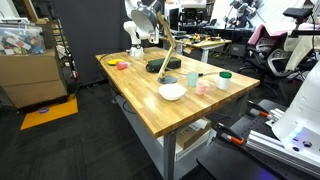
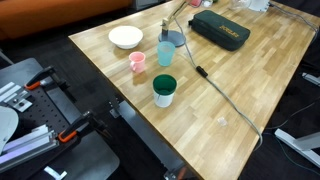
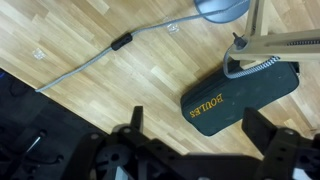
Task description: Turn on the lamp
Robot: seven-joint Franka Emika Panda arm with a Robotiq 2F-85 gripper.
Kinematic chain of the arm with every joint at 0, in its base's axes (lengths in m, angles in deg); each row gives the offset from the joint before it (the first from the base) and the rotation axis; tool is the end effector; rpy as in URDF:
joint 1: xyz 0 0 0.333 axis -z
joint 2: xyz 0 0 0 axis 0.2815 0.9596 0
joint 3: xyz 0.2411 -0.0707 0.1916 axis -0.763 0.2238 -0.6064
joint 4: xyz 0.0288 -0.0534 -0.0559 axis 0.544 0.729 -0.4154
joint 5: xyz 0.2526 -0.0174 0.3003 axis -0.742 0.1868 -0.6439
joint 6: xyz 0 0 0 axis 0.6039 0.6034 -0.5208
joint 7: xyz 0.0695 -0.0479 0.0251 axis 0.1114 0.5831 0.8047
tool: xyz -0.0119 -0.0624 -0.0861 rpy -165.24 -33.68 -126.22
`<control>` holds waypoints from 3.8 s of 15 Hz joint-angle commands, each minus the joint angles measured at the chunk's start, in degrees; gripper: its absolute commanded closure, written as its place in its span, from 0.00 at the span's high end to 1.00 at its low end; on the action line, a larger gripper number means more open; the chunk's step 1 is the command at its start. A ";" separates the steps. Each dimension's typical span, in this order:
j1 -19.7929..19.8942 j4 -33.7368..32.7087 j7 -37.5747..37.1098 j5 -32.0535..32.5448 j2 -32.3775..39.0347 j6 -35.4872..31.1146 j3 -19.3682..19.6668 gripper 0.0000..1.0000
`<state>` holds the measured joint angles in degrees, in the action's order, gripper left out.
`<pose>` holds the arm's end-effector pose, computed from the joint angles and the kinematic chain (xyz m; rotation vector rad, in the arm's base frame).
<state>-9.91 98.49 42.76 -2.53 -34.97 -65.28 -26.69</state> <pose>0.6575 -0.1296 0.4516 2.7895 -1.2022 0.3851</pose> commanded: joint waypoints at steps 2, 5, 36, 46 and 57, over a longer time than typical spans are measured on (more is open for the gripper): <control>-1.95 -0.04 -0.58 0.58 0.35 -0.31 2.20 1.00; -3.81 0.79 -4.91 3.34 3.11 -6.04 3.48 1.00; -3.16 28.99 -29.29 0.47 -1.53 -11.64 7.20 1.00; -2.10 23.00 -28.54 -2.09 3.35 -11.65 8.58 1.00; -0.99 14.72 -26.35 -4.05 9.56 -9.76 7.82 1.00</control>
<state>-11.54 117.24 14.05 -4.38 -28.20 -77.04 -18.59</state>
